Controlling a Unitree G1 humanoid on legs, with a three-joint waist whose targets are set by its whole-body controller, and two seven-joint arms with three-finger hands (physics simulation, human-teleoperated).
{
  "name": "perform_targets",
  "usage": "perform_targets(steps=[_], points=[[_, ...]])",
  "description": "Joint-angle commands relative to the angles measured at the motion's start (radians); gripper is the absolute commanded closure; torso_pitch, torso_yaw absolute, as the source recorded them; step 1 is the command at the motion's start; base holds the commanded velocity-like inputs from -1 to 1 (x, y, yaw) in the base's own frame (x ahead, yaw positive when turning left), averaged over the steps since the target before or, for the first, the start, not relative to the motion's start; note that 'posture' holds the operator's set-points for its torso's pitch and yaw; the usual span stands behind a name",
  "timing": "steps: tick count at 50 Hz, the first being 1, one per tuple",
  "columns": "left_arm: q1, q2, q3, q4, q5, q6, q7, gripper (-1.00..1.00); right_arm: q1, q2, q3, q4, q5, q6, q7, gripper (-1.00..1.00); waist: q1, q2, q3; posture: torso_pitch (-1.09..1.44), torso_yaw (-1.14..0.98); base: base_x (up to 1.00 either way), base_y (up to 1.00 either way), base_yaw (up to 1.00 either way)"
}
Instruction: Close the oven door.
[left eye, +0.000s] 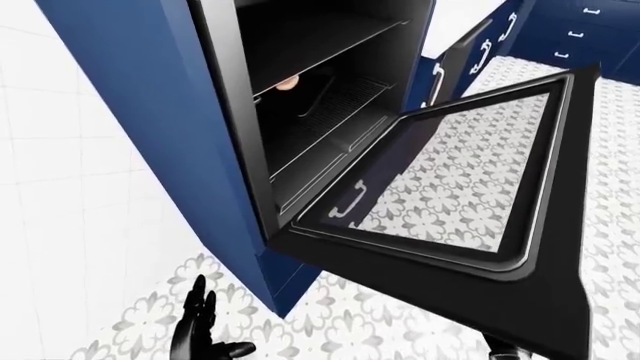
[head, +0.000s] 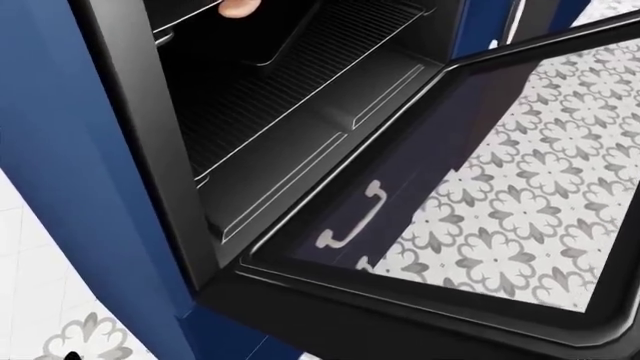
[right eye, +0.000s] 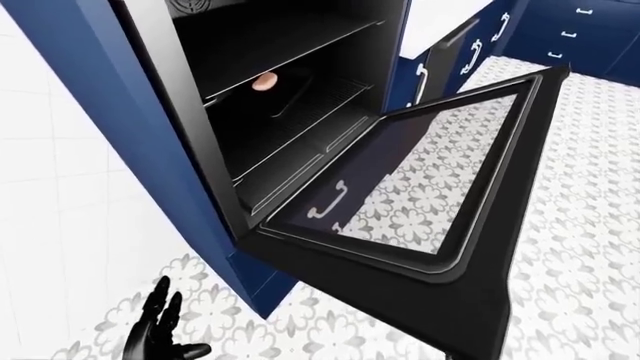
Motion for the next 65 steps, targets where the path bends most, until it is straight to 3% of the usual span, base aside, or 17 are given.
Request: perform_targets(steps=[1,10,13,22,31,49,65], points=[[-0.013,0.01,0.004,-0.023,-0.008,-0.025,-0.006,-1.0,-0.012,-0.018,-0.001,-0.02,0.048,-0.018,-0.004,-1.0,0.0,-0.001,-0.014,0.0,0.0,0.0,0.0,0.0],[-0.012,0.009,0.003,-0.024,-0.015,-0.023,-0.016,-1.0,0.008,-0.08,-0.009,-0.029,0.138,0.016,0.015,-1.0,0.002,-0.005,-0.01,0.0,0.0,0.0,0.0,0.0],[-0.013,0.01,0.003,-0.025,-0.019,-0.021,-0.019,-1.0,0.016,-0.108,0.002,-0.047,0.142,0.003,0.067,-1.0,0.002,-0.006,-0.009,0.0,0.0,0.0,0.0,0.0],[-0.014,0.007,0.0,-0.025,-0.018,-0.019,-0.018,-1.0,0.02,-0.198,-0.002,-0.122,0.17,0.062,0.067,-1.0,0.003,-0.014,-0.01,0.0,0.0,0.0,0.0,0.0],[-0.014,0.011,0.003,-0.025,-0.025,-0.015,-0.025,-1.0,0.035,-0.187,0.026,-0.349,0.101,0.131,-0.022,-1.0,0.004,-0.019,-0.014,0.0,0.0,0.0,0.0,0.0],[-0.014,0.008,0.003,-0.023,-0.028,-0.013,-0.029,-1.0,0.119,-0.057,0.038,-0.91,-0.098,0.345,-0.287,-1.0,0.008,-0.011,-0.017,0.0,0.0,0.0,0.0,0.0],[-0.01,0.006,0.005,-0.023,-0.03,-0.016,-0.03,-1.0,0.117,-0.011,0.062,-1.16,-0.182,0.496,-0.354,-1.0,0.008,-0.007,-0.02,0.0,0.0,0.0,0.0,0.0]])
